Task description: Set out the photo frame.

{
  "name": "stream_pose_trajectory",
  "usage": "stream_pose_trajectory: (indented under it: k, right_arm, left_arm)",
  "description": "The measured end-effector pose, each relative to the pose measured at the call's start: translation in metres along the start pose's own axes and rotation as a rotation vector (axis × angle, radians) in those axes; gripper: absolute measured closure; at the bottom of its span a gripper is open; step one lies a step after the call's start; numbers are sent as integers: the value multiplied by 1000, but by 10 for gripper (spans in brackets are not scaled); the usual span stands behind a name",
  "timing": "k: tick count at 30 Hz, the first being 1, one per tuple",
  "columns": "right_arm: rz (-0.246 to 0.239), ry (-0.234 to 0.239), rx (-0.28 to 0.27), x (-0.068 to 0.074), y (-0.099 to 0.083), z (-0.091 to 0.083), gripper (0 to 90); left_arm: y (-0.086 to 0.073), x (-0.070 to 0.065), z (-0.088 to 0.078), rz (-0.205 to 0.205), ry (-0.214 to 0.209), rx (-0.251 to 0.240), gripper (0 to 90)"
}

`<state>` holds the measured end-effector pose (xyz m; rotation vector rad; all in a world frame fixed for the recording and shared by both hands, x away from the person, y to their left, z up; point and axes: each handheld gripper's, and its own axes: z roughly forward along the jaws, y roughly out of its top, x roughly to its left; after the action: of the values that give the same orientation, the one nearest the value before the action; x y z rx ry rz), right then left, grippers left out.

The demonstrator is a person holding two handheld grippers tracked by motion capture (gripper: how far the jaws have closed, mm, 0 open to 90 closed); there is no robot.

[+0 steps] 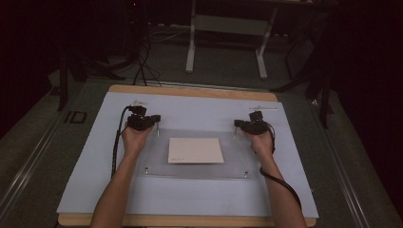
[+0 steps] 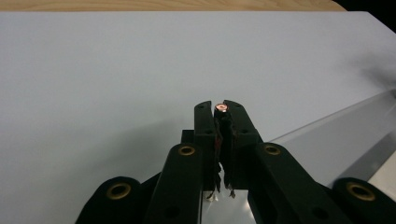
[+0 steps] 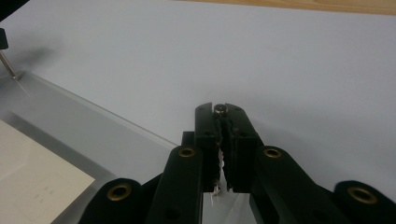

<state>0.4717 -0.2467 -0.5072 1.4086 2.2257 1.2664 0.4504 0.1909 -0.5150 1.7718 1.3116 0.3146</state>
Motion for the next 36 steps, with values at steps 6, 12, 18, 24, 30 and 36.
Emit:
stream_pose_trajectory:
  k: [6, 12, 18, 24, 30, 36]
  right_arm:
    - [19, -18, 16, 0, 5, 3, 850]
    - [6, -27, 7, 3, 9, -6, 763]
    - [-23, -27, -16, 8, 16, -24, 727]
    - [-61, -5, -19, 18, 18, -34, 712]
    - [-97, 29, -18, 33, 16, -42, 709]
    - [-128, 58, -8, 48, 15, -48, 710]
  left_arm:
    - [4, -1, 7, -66, 32, 0, 859]
    - [5, -1, 8, -80, 44, 1, 859]
    - [5, -1, 9, -83, 44, 3, 858]
    - [5, -1, 9, -85, 40, 4, 858]
    - [5, 1, 9, -93, 24, 5, 857]
    - [5, 1, 9, -94, 24, 6, 856]
